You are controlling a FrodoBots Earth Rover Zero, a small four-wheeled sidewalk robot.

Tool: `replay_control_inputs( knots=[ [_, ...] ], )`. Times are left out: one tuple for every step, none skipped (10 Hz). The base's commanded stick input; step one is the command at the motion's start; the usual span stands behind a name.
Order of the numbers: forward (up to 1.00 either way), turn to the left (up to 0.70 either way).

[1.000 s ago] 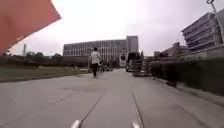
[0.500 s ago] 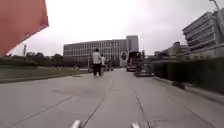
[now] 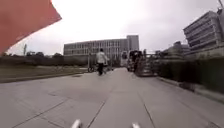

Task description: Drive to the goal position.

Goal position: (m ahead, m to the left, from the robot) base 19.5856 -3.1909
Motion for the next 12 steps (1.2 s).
replay_control_inputs(
  knots=[
    [0.7, 0.17],
    [0.7, 0.03],
    [0.7, 0.0],
    [0.7, 0.0],
    [0.7, 0.0],
    [0.7, 0.0],
    [0.7, 0.0],
    [0.7, 0.0],
    [0.7, 0.0],
    [0.7, 0.0],
    [0.7, 0.0],
    [0.7, 0.0]
  ],
)
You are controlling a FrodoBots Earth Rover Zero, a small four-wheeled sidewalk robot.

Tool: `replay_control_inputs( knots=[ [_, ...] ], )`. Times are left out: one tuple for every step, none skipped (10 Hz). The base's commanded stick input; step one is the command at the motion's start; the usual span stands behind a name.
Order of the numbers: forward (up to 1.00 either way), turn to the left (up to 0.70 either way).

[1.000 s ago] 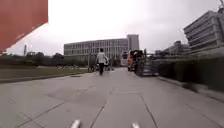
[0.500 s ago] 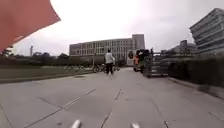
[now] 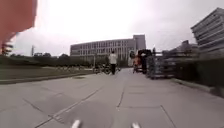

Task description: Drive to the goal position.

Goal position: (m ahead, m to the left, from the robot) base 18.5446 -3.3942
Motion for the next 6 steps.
replay_control_inputs(
  knots=[
    [0.7, 0.0],
    [0.7, 0.0],
    [0.7, 0.0],
    [0.7, 0.0],
    [0.7, 0.0],
    [0.7, 0.0]
  ],
)
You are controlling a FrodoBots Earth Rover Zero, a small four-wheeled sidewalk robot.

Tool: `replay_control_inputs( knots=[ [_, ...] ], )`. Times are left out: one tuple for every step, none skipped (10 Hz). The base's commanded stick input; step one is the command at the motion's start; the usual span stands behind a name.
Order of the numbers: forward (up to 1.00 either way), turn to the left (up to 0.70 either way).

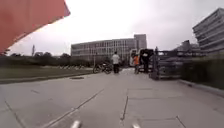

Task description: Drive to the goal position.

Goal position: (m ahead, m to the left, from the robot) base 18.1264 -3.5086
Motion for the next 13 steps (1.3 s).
replay_control_inputs(
  knots=[
    [0.7, 0.0],
    [0.7, 0.0],
    [0.7, 0.0],
    [0.7, 0.0],
    [0.7, 0.0],
    [0.7, 0.0],
    [0.7, 0.0],
    [0.7, 0.0],
    [0.7, -0.01],
    [0.7, -0.05],
    [0.7, -0.05],
    [0.7, -0.09],
    [0.7, -0.22]
  ],
)
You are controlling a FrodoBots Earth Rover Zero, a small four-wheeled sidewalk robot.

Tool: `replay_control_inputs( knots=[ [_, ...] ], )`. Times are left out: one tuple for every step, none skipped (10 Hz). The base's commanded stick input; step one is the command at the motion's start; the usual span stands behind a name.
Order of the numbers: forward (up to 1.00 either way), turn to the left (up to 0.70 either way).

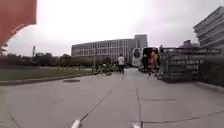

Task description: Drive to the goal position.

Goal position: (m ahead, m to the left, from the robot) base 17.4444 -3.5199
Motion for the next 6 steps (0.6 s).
replay_control_inputs(
  knots=[
    [0.7, -0.27],
    [0.7, -0.28],
    [0.7, -0.28],
    [0.7, -0.28],
    [0.7, -0.25],
    [0.7, -0.18]
  ],
)
